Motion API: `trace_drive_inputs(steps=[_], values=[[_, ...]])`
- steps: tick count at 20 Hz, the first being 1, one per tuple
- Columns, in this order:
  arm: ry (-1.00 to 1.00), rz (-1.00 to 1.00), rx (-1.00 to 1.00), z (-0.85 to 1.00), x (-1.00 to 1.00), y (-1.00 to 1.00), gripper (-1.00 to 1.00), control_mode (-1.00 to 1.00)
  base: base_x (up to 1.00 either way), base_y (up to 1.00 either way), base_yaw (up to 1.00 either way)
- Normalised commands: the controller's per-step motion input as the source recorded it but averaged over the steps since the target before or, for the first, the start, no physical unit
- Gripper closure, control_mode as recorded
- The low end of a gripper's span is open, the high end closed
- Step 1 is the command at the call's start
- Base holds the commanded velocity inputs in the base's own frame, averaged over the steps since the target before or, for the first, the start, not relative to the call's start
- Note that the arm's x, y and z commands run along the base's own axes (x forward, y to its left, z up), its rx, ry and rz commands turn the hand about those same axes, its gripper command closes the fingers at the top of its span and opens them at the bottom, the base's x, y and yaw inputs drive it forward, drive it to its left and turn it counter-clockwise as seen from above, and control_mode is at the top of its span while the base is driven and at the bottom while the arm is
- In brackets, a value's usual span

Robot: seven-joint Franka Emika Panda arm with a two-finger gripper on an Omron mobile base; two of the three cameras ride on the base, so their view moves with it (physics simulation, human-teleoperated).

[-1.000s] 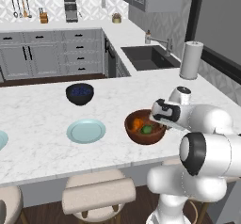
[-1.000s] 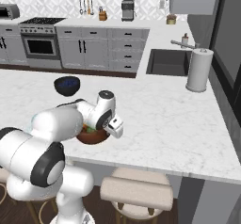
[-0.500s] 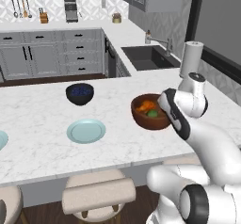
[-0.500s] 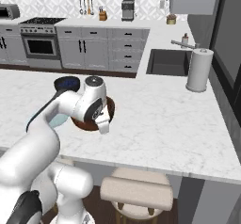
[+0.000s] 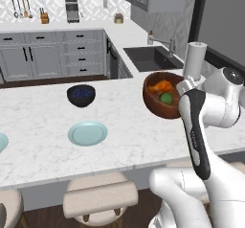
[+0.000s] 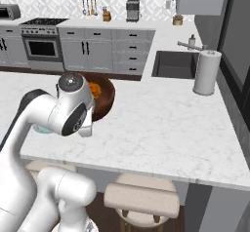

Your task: Pick the chicken drumstick and avocado from their plates and place them in the bowl. Then put the bowl in the fridge.

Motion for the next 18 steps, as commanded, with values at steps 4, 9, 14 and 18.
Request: trace_drive_inputs(steps=[4,9,14,18], values=[[0.05,0.00,-0.10,0.72,-0.95,0.18,1.00,-1.00,0.00,0.00,0.00],[0.26,0.00,-0.11,0.07,-0.38,0.24,1.00,-1.00,0.00,0.00,0.00],[0.01,0.00,0.00,0.00,0.00,0.00,1.00,-1.00,0.00,0.00,0.00],[0.00,0.00,0.00,0.00,-0.09,0.00,1.00,1.00,-0.10,0.00,0.00]])
